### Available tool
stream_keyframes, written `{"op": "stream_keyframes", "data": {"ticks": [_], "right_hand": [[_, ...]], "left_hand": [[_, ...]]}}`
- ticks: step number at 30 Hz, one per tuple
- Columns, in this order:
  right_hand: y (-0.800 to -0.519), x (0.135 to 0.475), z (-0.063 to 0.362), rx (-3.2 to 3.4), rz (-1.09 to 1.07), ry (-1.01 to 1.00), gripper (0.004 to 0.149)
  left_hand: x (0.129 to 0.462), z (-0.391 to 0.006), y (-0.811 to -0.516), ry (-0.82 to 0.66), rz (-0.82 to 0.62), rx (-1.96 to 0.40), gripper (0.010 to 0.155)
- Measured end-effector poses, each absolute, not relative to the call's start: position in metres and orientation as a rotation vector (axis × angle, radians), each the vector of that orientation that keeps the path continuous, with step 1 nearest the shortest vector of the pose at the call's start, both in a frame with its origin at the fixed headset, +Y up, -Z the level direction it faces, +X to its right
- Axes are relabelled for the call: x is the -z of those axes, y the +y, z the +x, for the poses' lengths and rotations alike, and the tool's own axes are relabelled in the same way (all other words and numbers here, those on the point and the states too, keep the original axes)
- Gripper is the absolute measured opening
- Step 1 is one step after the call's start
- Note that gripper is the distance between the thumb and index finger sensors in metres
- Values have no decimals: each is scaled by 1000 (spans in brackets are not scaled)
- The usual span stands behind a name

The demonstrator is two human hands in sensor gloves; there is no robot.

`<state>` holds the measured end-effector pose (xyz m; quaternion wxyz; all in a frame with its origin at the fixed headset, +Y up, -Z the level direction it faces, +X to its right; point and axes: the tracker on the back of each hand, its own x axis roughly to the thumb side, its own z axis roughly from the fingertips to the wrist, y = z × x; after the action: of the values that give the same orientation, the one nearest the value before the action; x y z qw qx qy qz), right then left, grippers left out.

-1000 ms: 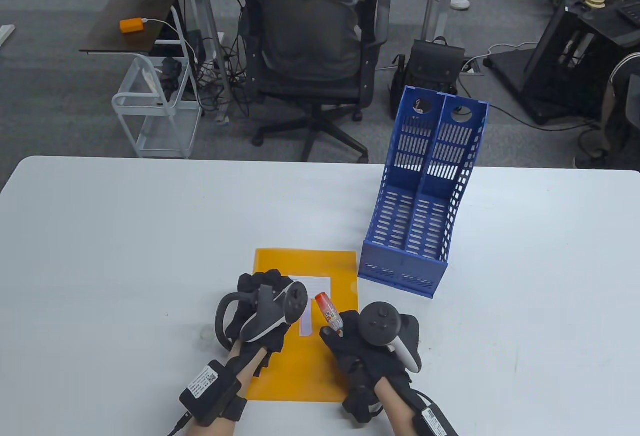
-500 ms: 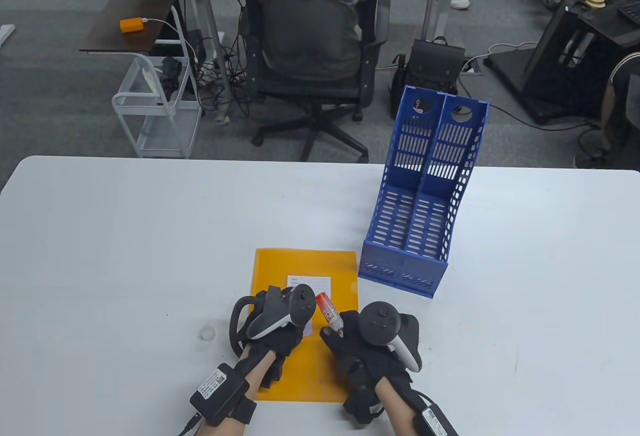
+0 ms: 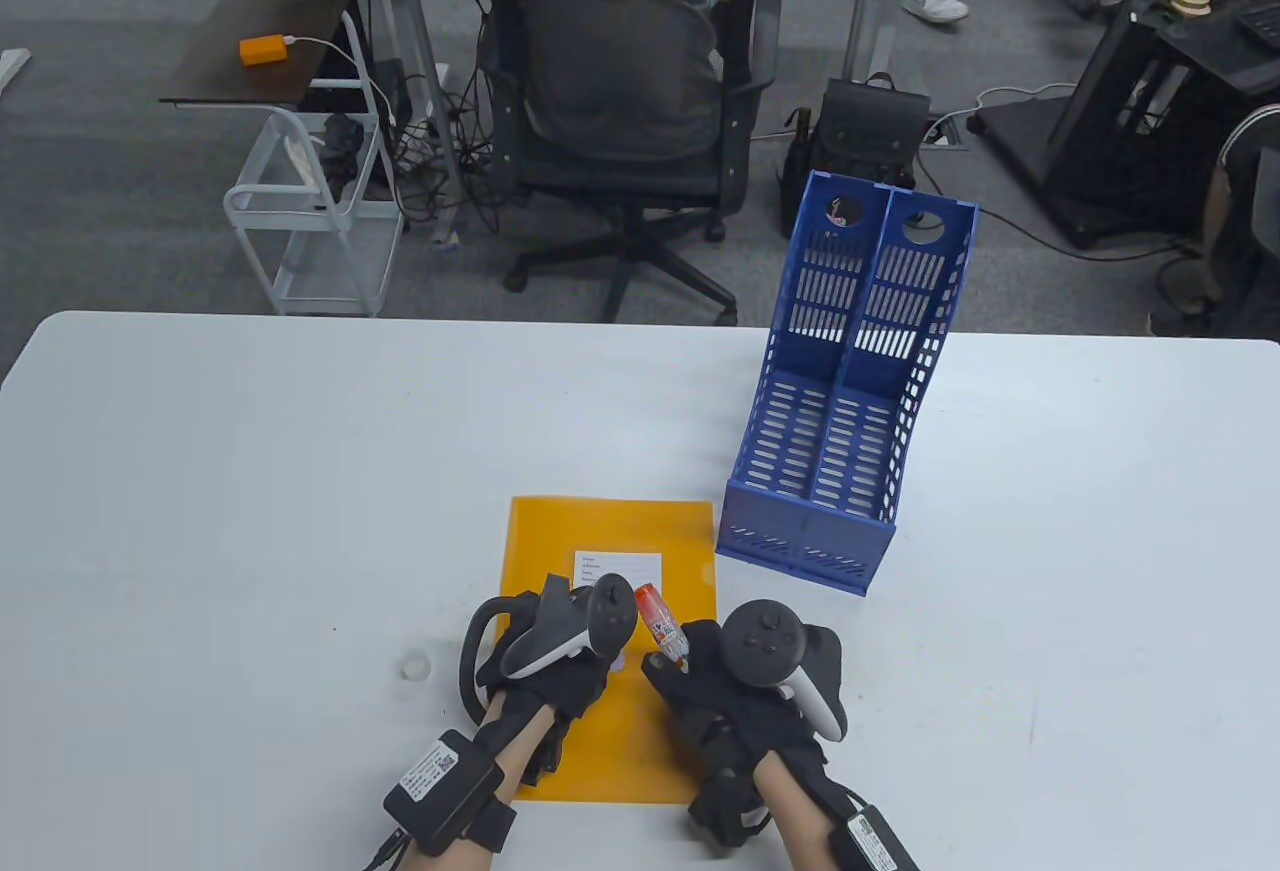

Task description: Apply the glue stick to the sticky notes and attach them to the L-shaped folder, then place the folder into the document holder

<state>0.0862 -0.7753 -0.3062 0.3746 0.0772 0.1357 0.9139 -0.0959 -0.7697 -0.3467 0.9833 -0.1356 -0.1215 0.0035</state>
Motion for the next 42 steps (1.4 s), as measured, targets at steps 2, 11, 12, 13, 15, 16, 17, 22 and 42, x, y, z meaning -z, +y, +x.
{"op": "stream_keyframes", "data": {"ticks": [2,11,12,13,15,16,17,22,42], "right_hand": [[-775,306,86,-2339,198,347,61],[-775,306,86,-2340,199,349,61],[-775,306,86,-2342,200,349,61],[-775,306,86,-2343,201,349,62],[-775,306,86,-2343,202,350,61],[-775,306,86,-2341,201,351,62],[-775,306,86,-2339,201,352,61],[-775,306,86,-2339,202,354,61],[-775,306,86,-2336,205,350,61]], "left_hand": [[346,-95,-770,-245,-274,-3,38],[345,-93,-771,-239,-299,10,38],[344,-92,-771,-239,-299,11,38],[344,-92,-771,-237,-300,12,39],[344,-92,-771,-237,-304,12,39],[345,-92,-770,-237,-311,10,40],[345,-92,-769,-238,-330,13,40],[347,-92,-765,-243,-391,22,42],[355,-93,-771,-195,-428,-26,56]]}}
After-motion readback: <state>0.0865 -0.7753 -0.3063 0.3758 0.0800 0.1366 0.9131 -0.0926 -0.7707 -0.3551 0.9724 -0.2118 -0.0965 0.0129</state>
